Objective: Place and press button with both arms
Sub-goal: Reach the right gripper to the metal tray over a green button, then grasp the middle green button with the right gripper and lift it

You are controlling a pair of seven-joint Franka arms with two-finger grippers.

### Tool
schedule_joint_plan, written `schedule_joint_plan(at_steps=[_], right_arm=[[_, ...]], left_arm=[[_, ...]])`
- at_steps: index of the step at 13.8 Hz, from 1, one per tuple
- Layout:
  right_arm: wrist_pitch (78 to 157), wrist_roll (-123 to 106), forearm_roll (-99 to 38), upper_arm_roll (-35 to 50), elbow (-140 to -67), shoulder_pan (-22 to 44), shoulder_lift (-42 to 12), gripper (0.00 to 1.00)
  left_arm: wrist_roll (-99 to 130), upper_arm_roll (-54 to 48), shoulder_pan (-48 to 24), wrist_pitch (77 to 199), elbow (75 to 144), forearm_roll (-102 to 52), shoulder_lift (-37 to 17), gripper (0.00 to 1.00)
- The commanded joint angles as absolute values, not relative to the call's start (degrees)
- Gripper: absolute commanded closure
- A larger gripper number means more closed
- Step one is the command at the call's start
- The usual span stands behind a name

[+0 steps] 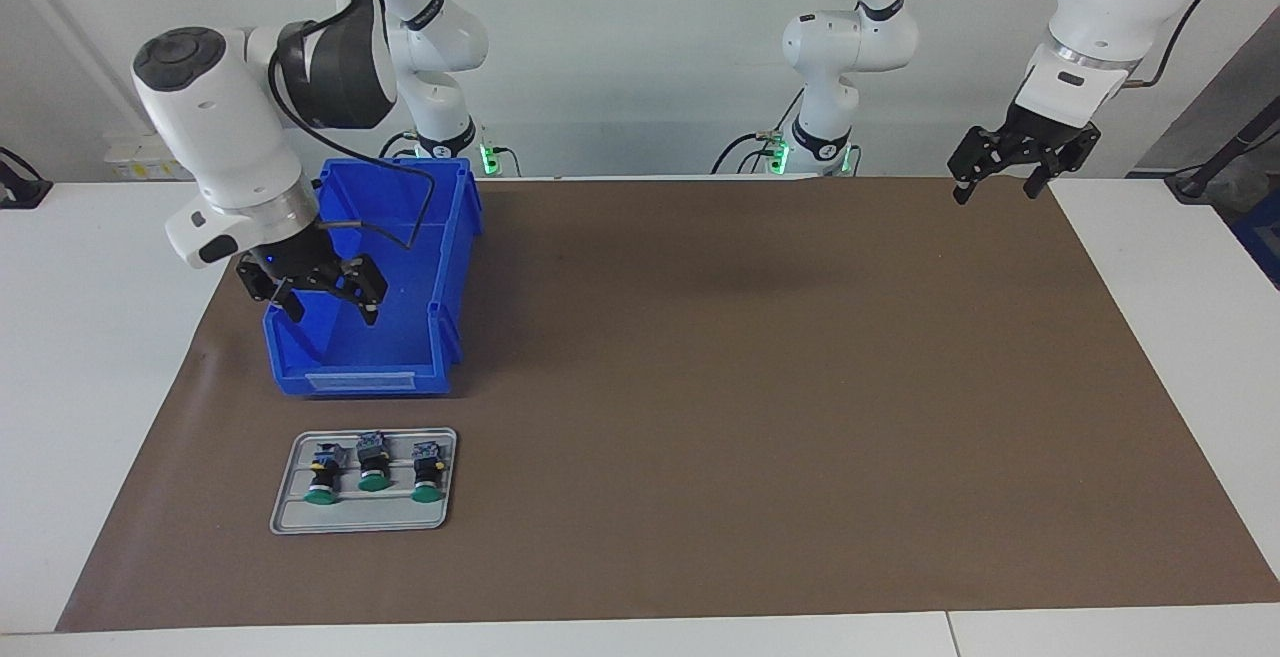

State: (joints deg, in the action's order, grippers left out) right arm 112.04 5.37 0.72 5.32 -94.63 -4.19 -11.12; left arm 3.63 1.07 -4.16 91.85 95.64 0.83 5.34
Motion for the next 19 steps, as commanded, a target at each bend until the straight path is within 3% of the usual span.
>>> schedule_joint_plan(at_steps=[1, 12, 19], right_arm=[[115.92, 1.77, 0.96, 5.62, -93.87, -4.92, -14.75, 0.09], [130.59, -4.75, 4.04, 5.62, -93.52, -5.27, -26.44, 0.11], [135.87, -5.98, 4.22, 5.54, -93.51, -5.10, -31.37, 0.12]], left_arm=[[3.52, 0.97, -3.96, 91.32, 96.06, 1.85, 5.71, 0.00], [3.52, 0.97, -3.96, 91.32, 96.06, 1.85, 5.71, 0.00], [3.52, 0.88, -3.96, 91.32, 96.06, 1.85, 5.71, 0.00]])
